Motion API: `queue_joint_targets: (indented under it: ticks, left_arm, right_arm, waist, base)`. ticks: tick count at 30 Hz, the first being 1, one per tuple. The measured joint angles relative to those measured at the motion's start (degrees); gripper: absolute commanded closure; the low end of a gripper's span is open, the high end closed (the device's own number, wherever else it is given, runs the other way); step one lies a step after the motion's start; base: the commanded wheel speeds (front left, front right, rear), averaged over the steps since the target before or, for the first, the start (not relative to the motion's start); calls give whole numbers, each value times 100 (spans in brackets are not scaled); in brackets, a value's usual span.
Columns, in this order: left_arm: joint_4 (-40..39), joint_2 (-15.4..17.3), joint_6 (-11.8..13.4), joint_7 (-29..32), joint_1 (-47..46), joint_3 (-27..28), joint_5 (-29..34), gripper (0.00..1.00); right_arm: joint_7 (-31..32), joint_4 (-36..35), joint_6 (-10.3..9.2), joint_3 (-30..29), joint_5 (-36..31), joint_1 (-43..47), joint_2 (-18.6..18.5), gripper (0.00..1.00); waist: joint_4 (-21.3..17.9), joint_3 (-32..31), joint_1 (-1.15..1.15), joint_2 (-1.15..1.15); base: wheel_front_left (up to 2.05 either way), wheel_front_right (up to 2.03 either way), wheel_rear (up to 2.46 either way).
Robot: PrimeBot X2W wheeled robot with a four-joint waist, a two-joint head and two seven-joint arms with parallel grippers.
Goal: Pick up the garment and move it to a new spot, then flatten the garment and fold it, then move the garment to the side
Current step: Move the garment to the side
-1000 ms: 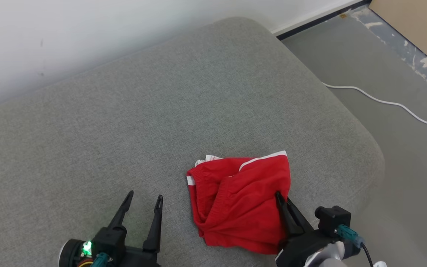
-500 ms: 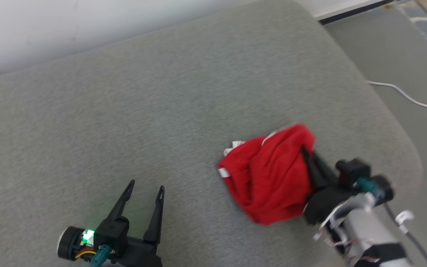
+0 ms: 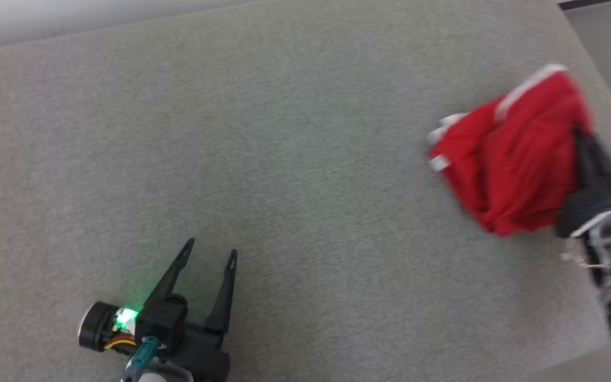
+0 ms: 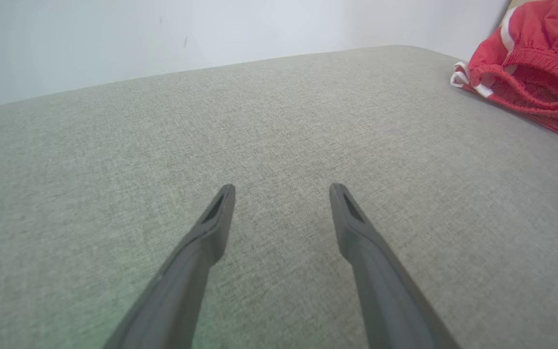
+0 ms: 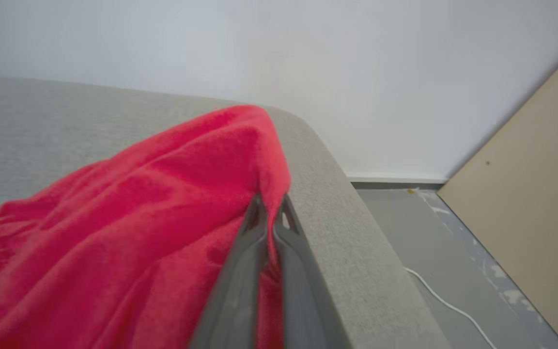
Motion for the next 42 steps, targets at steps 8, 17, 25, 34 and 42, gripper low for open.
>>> queue_joint_targets:
  ticks: [8,17,25,34,42]
  left_arm:
    - [-14,25,-8,-1,-64,-116,8,0]
    - [115,30,11,-1,-32,-10,7,0]
    - [136,-29,143,-1,77,155,-25,0]
    - [151,-111,339,-1,265,586,-114,0]
    - [146,-158,439,0,577,1018,-165,0]
  right_arm:
    - [0,627,0,-1705,-1207,-188,-476,71]
    - [22,427,0,-3290,-2432,-350,85,0]
    - [14,-880,0,-2325,-1742,130,1105,0]
    - [13,-1908,0,-935,-692,1322,1537,0]
    - [1,-2103,0,-670,-421,2089,1815,0]
  waist:
    - [374,136,0,0]
    - [510,66,0,0]
    - [493,-178,-1,0]
    - [618,-558,-1,-1]
    - [860,-912,-2,-1]
  base:
    - [0,0,0]
    - [0,0,0]
    - [0,0,0]
    - [0,0,0]
    - [0,0,0]
